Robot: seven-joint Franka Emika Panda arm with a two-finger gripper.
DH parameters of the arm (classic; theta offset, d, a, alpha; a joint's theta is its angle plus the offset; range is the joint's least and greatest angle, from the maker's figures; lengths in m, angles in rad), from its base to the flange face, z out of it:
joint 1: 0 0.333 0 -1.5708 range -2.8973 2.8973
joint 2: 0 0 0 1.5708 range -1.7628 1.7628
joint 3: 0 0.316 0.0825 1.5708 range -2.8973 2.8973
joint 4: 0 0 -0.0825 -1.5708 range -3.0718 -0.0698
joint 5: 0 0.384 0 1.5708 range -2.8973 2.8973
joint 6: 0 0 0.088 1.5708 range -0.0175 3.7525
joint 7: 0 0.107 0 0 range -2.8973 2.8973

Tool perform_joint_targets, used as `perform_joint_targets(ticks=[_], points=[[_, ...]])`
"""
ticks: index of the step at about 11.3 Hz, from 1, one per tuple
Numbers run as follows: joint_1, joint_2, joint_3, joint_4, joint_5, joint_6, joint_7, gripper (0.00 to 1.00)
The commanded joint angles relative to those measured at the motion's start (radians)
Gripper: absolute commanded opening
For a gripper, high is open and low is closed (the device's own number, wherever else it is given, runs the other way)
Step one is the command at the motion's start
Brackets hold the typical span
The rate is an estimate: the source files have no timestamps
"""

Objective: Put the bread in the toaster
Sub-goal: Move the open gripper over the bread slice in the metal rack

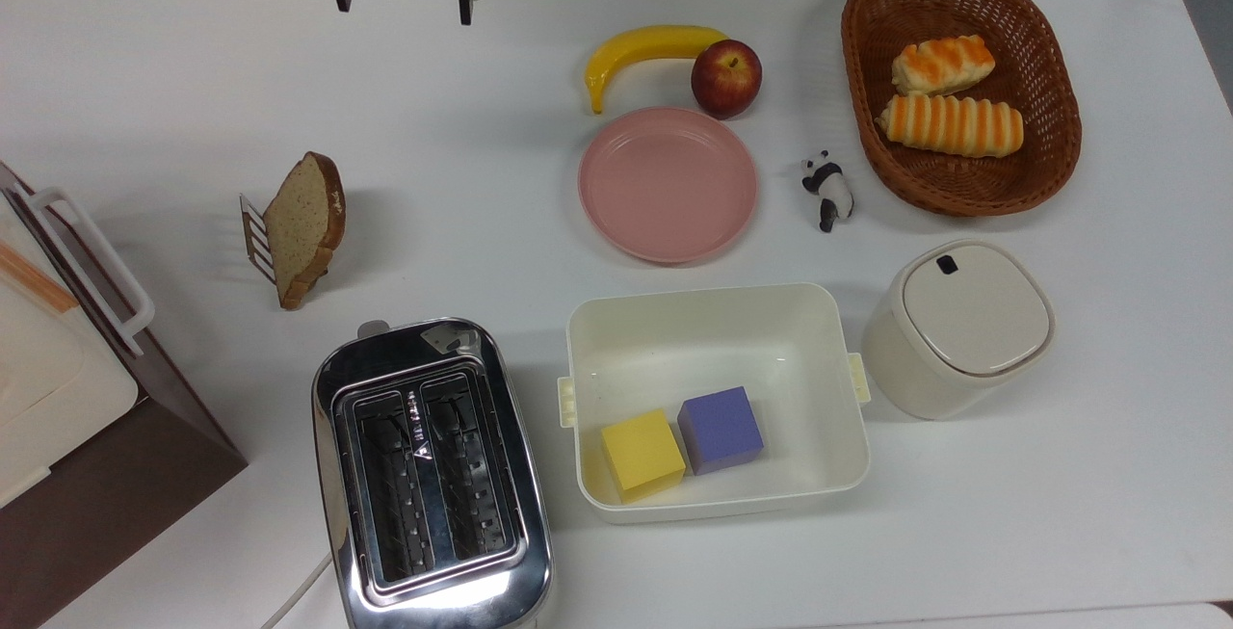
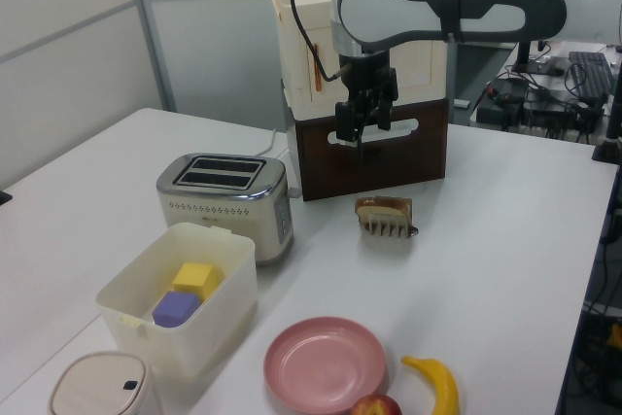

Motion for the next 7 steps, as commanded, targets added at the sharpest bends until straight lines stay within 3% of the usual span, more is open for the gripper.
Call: perform_joint_targets(ticks=[1, 5, 7], points=[[0.005, -0.015, -0.003, -0.028, 0.015, 0.019, 0.003, 1.00], [-0.004, 0.008, -0.003, -0.030, 0.008, 0.028, -0.012, 1.00], [-0.024, 0.043, -0.003, -0.030, -0.017, 0.034, -0.111, 1.00]])
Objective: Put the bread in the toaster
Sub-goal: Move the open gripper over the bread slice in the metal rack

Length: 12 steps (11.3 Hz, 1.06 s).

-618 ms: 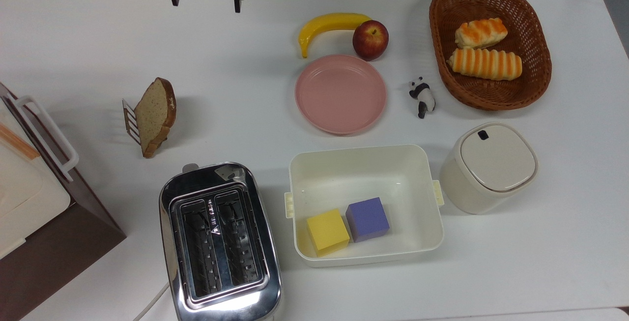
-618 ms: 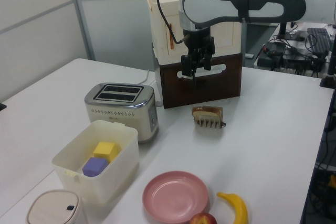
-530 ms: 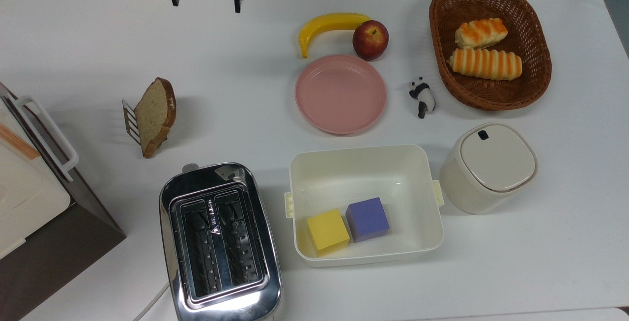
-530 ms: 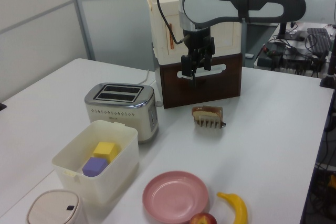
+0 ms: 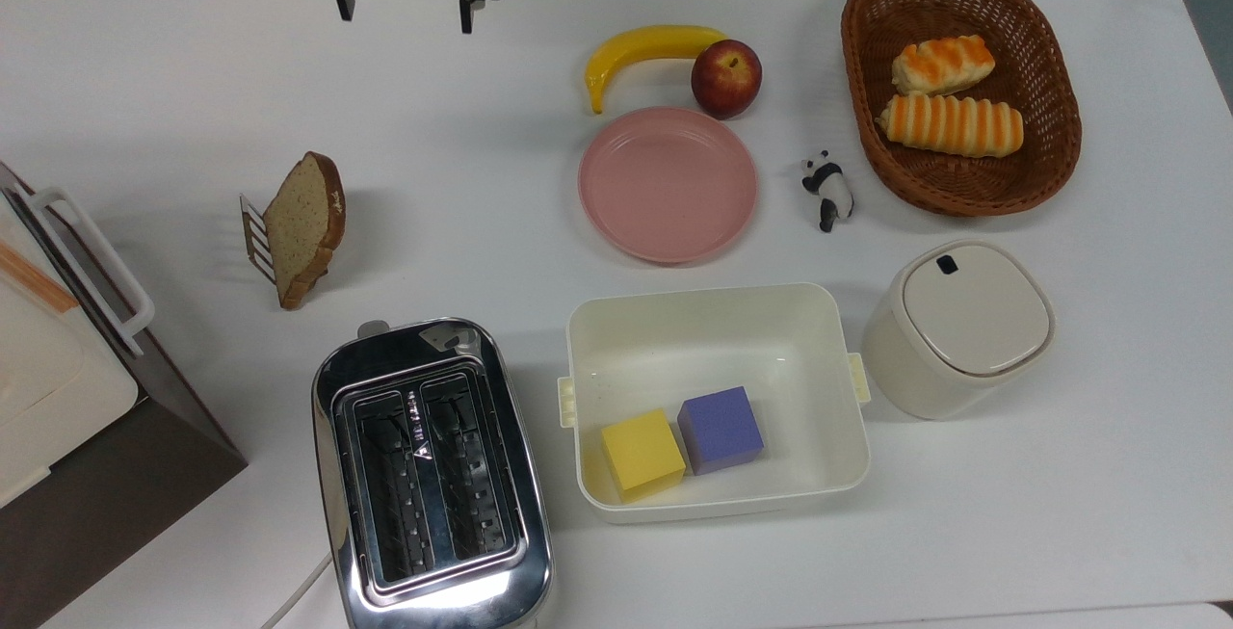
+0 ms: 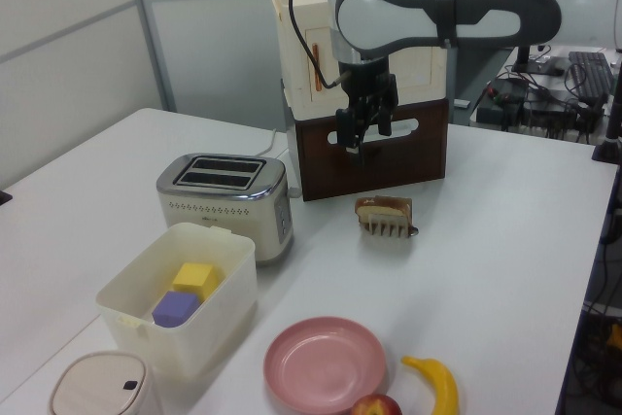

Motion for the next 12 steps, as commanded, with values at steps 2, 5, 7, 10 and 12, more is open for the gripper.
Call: perform_joint_targets(ticks=[2, 5, 7, 10, 12], points=[[-0.025, 0.035, -0.003, -0.060, -0.040, 0.106, -0.137, 1.00], [-0.029, 0.056, -0.003, -0.174, -0.145, 0.259, -0.155, 1.00], [-0.050, 0.097, -0.003, -0.180, -0.171, 0.289, -0.158, 1.00], [-0.067, 0.157, -0.003, -0.180, -0.182, 0.353, -0.155, 1.00], [-0.082, 0.185, -0.003, -0.180, -0.196, 0.381, -0.155, 1.00]])
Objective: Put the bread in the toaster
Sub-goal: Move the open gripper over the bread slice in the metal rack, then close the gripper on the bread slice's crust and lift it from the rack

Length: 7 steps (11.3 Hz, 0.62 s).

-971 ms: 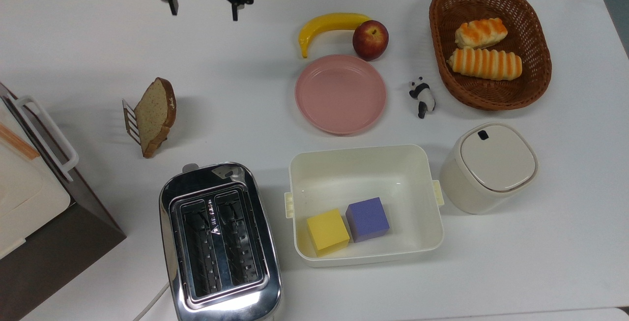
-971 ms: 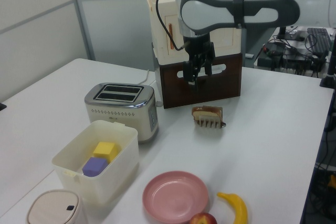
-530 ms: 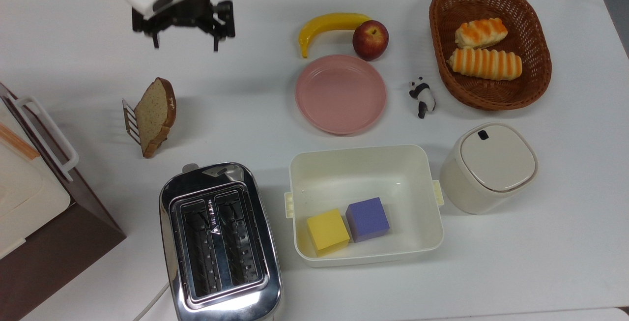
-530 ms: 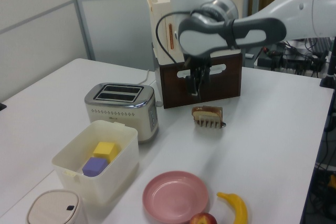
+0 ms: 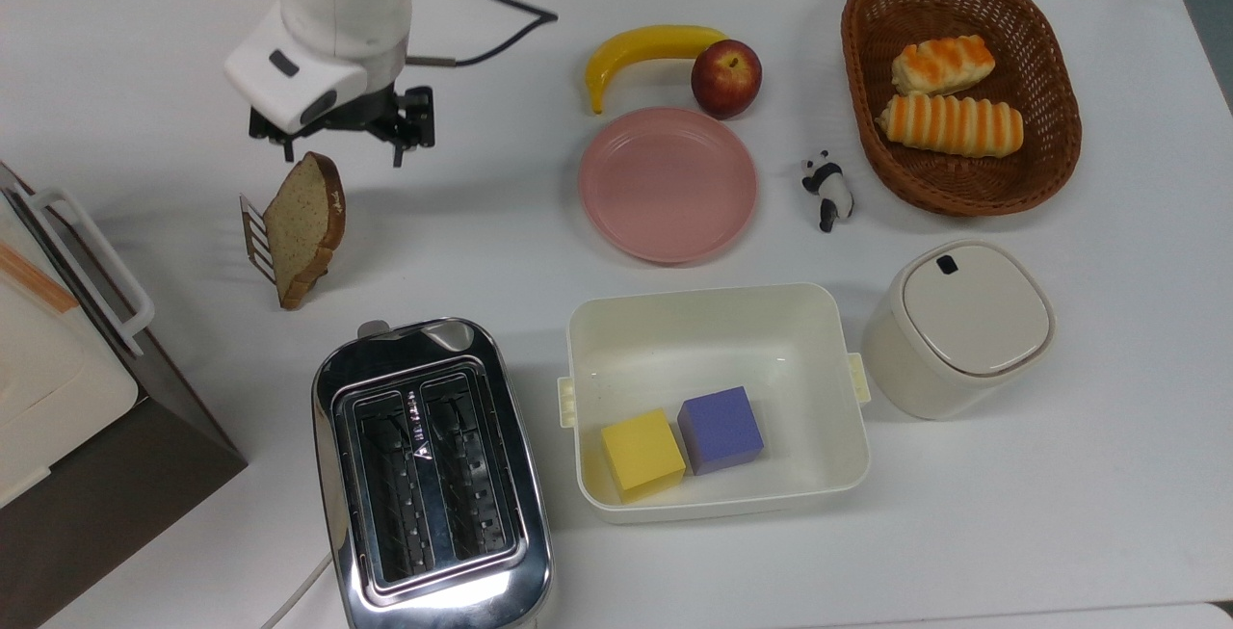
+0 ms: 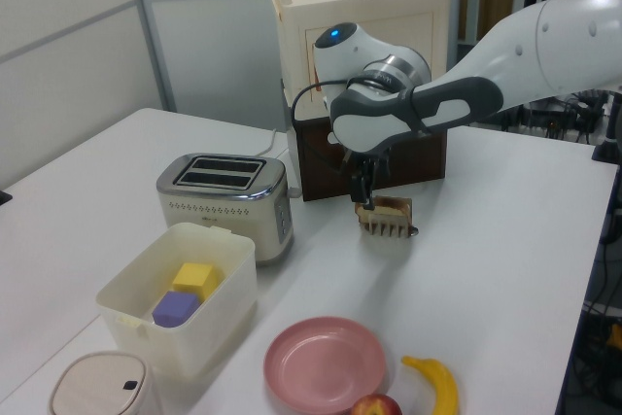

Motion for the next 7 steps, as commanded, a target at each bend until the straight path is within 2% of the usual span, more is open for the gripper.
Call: perform_joint_targets(ticks=[1, 4, 5, 7], points=[[-0.011, 0.027, -0.003, -0.019, -0.041, 0.057, -0.018, 1.00], [-0.038, 0.058, -0.003, -0.019, -0.071, 0.098, -0.019, 1.00], [-0.038, 0.067, -0.003, -0.019, -0.084, 0.101, -0.019, 0.87], [-0.038, 0.069, -0.003, -0.019, -0.095, 0.101, -0.033, 0.48]])
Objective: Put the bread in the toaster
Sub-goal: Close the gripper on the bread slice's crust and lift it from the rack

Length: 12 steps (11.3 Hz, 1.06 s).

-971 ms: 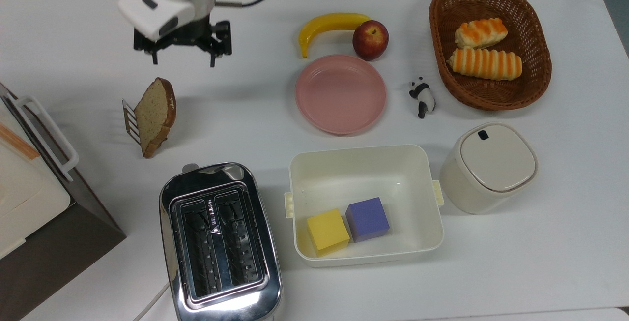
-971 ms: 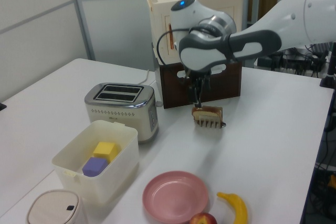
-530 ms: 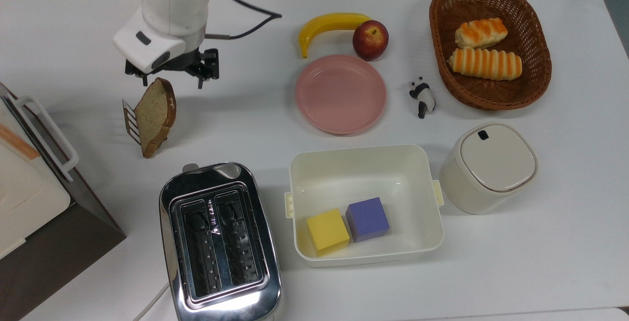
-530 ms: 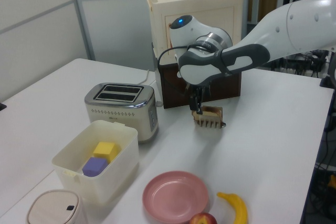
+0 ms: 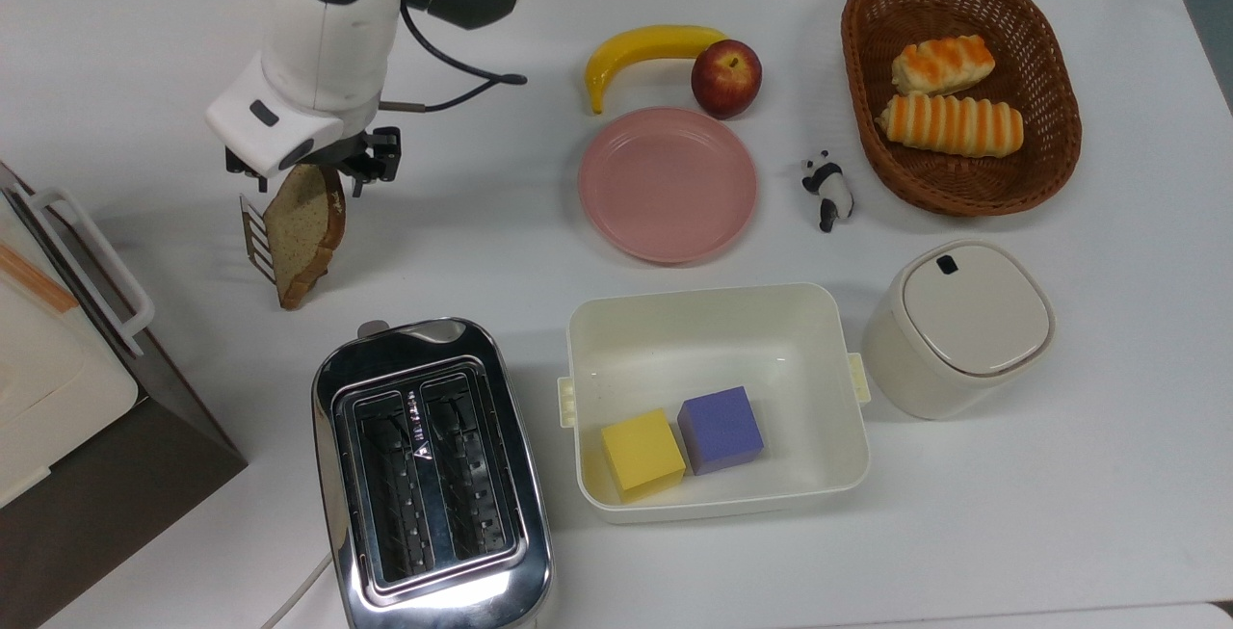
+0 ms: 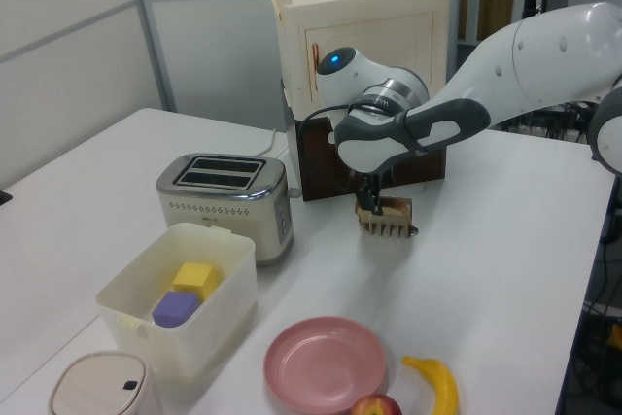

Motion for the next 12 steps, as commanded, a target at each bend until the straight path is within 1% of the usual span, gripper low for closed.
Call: perform_joint_targets(ticks=[1, 2, 3, 5, 7, 9, 10, 12], points=[[0.001, -0.012, -0.003, -0.019, -0.022, 0.027, -0.064, 0.28], [-0.006, -0.016, -0.003, -0.016, -0.022, 0.022, -0.082, 0.12], [-0.012, -0.029, -0.003, -0.011, -0.022, 0.016, -0.096, 0.00], [-0.037, -0.061, -0.003, -0.005, -0.022, 0.014, -0.149, 0.00], [-0.040, -0.064, -0.004, 0.047, -0.018, 0.004, -0.157, 0.00], [-0.052, -0.064, -0.003, 0.155, -0.002, -0.042, -0.154, 0.00], [-0.051, -0.064, 0.000, 0.215, 0.024, -0.061, -0.150, 0.00], [-0.046, -0.078, 0.003, 0.301, 0.141, -0.061, -0.142, 0.00]])
